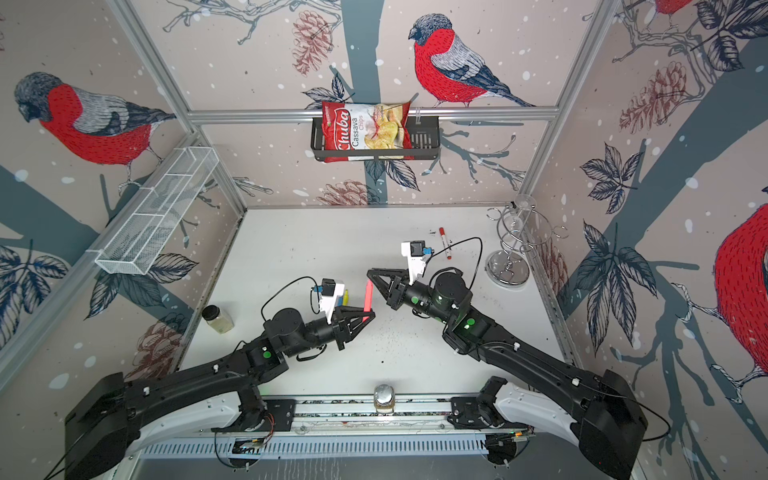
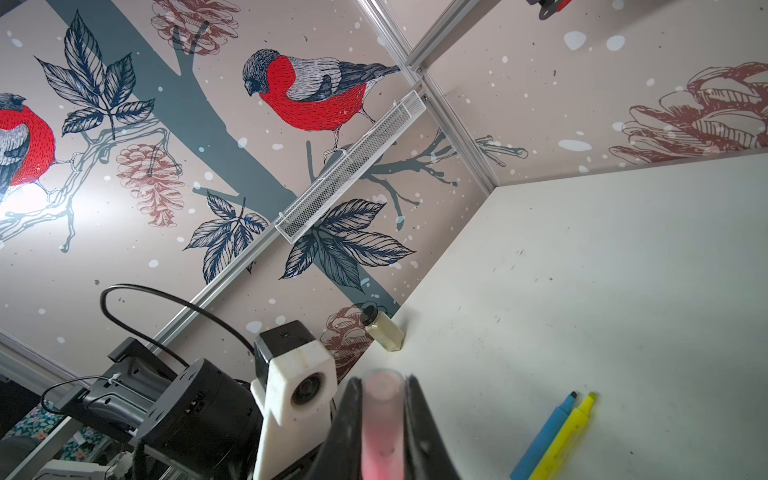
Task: Insert the pens into the pen caps
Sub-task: 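Press the translucent cap down over the pink highlighter tip with the right gripper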
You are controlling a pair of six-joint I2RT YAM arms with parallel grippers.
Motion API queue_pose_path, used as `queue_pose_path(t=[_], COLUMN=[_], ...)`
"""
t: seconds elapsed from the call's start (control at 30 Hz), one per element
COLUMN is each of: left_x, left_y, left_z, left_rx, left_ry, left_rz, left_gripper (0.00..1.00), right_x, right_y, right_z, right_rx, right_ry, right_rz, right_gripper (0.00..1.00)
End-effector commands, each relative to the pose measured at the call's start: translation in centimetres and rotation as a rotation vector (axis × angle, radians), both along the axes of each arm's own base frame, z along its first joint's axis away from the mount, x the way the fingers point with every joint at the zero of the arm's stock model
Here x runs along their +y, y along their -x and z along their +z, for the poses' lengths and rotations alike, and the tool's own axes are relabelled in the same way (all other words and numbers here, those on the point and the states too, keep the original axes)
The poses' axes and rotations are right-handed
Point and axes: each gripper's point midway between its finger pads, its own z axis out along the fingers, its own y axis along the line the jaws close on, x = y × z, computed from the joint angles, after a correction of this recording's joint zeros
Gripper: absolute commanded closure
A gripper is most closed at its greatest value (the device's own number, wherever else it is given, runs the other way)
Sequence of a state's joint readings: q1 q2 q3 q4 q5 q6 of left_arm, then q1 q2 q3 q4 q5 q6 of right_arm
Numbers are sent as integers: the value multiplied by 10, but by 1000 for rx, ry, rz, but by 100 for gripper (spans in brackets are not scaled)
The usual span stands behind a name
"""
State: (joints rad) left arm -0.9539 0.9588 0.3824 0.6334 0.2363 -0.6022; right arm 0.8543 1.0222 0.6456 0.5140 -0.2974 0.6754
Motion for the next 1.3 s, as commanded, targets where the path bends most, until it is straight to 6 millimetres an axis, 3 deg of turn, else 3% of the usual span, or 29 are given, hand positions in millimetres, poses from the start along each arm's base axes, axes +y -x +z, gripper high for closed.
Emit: queue_pose_path(t=[0.0,0.8,1.27], left_x=[5,15,15], left_y=[-8,-15,-13], left_z=[28,30,43], left_rx=[-68,-75,-98], left_ry=[72,60,84], left_rz=[56,121,112], left_gripper=[100,100,100], right_x=[6,10,16], right_y=[11,10,19], right_z=[-3,-16,-28], right_rx=[-6,0,-15], right_ry=[27,112,157], right_rz=[65,22,63], right_gripper=[91,91,91])
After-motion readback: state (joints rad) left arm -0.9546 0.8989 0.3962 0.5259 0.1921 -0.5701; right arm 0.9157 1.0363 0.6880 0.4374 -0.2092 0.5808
